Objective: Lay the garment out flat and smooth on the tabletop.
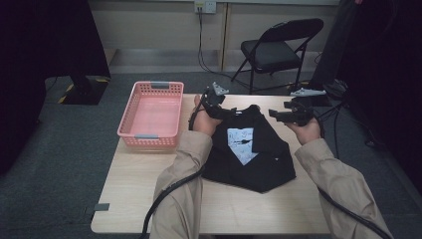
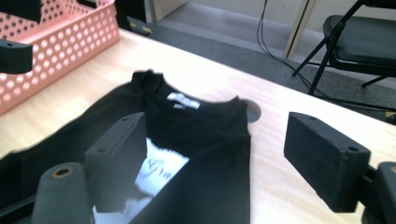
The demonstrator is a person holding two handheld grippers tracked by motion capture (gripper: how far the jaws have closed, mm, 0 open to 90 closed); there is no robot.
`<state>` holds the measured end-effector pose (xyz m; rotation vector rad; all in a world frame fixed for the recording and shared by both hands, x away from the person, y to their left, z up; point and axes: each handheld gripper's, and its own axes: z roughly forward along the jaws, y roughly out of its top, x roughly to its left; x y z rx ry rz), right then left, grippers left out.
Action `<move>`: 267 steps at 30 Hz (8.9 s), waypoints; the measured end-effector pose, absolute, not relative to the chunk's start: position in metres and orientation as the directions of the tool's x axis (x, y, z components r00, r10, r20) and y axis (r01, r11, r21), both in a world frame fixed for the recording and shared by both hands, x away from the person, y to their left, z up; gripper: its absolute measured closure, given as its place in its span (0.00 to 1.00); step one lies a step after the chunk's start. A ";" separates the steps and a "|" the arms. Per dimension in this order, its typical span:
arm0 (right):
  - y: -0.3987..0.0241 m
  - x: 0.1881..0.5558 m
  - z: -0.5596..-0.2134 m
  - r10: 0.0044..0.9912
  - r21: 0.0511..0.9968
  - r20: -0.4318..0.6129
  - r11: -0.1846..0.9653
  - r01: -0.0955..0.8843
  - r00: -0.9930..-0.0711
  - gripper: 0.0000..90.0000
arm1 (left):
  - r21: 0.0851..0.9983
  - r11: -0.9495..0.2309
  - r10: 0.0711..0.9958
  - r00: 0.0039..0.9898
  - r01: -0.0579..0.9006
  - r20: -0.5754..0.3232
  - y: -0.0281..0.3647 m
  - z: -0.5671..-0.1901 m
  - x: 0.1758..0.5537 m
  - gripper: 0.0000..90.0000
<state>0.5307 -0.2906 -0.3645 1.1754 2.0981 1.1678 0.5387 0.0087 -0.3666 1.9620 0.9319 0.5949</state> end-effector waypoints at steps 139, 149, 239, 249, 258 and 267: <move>-0.235 0.492 -0.478 0.693 0.663 -0.068 0.569 0.486 -0.718 0.72 | 0.812 -0.439 0.668 0.744 0.385 0.008 0.065 -0.511 0.381 0.13; -0.232 0.494 -0.480 0.708 0.646 -0.109 0.584 0.492 -0.698 0.94 | 0.812 -0.438 0.668 0.744 0.385 0.008 0.065 -0.511 0.381 0.13; -0.367 0.501 -0.425 0.857 0.797 0.041 0.282 0.534 -0.513 0.20 | 0.812 -0.437 0.672 0.740 0.387 0.009 0.065 -0.511 0.381 0.13; -0.350 0.484 -0.428 0.833 0.799 0.050 0.298 0.522 -0.551 0.14 | 0.812 -0.437 0.672 0.740 0.387 0.009 0.065 -0.511 0.381 0.13; -0.338 0.462 -0.437 0.803 0.788 0.014 0.358 0.502 -0.596 0.13 | 0.812 -0.437 0.672 0.740 0.387 0.010 0.065 -0.511 0.381 0.13; -0.327 0.438 -0.449 0.772 0.771 -0.001 0.406 0.491 -0.636 0.13 | 0.812 -0.437 0.673 0.740 0.388 0.009 0.065 -0.511 0.381 0.13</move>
